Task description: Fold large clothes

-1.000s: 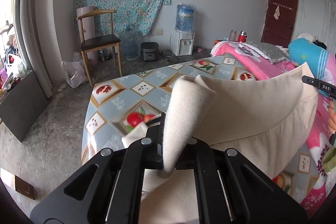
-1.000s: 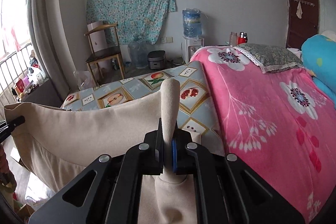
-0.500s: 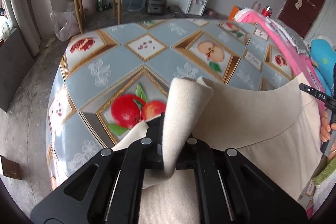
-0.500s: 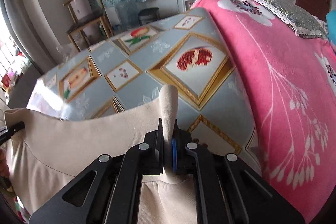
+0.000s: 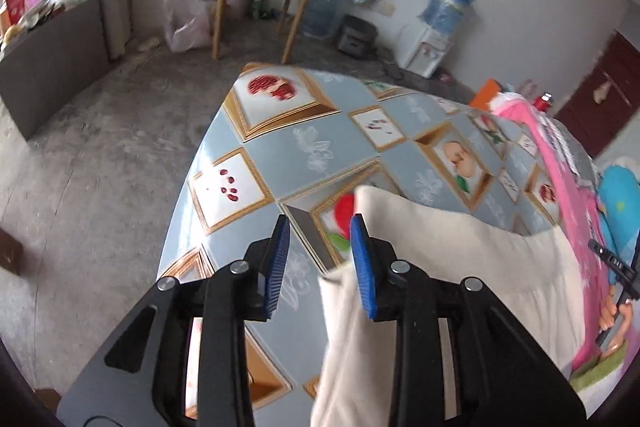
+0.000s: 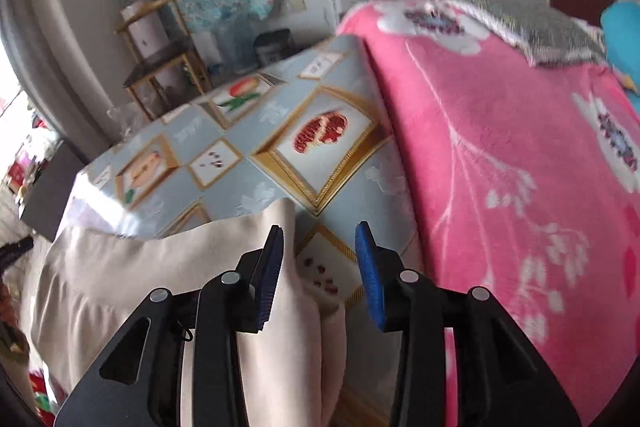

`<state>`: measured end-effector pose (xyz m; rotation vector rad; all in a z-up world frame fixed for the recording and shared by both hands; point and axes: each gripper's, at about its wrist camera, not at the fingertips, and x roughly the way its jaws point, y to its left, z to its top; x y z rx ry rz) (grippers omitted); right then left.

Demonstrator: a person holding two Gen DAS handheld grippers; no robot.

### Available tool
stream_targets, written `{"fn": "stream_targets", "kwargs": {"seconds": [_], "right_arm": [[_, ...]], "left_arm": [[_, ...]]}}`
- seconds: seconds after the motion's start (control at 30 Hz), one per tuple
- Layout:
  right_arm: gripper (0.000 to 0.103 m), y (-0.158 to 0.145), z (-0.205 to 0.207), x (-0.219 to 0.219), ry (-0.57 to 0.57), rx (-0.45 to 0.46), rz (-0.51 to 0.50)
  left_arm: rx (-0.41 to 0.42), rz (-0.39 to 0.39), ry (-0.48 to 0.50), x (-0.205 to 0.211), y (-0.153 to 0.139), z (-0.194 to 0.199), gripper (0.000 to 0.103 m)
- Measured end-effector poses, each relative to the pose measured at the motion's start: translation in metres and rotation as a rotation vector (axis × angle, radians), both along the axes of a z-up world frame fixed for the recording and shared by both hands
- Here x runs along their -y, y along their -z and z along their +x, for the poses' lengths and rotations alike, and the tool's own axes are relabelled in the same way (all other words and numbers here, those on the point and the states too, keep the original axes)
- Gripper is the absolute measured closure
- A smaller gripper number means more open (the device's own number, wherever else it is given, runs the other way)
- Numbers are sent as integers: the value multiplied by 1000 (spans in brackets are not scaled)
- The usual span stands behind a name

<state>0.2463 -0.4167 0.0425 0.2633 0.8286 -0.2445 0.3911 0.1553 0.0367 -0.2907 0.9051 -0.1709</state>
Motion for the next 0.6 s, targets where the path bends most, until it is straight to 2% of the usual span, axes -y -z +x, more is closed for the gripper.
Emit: {"fn": "stream_targets", "kwargs": {"seconds": [0.07,0.13,0.23,0.33,0.37,0.4,0.47,0.53,0.6], "right_arm": [[66,-8,-24,-30,-114,0,-6],[66,-3,-48,-60,-209,-32,-42],[66,22,-80,-86,-267,-116,-103],[66,58,-99,-78,-209,-206,-93],[65,68,-104,-71,-200,-202,-62],[61,69,-106,-66,-187,-182,-39],[59,66,-104,-61,-156,-191,-3],[59,56,-103,-66,-131,-198,-43],[59,36,-105,-84,-134,-154,-88]], "left_arm": [[29,-30,99,15,-13,-27,74],[22,-50,204,34,-16,-54,74],[-34,-8,280,56,1,-92,74],[-98,36,253,53,35,-116,75],[-102,26,244,47,45,-119,80],[-81,-2,242,42,46,-123,82],[-91,-23,199,30,44,-124,86],[-80,-15,165,23,37,-128,86],[-23,2,162,22,22,-138,88]]}}
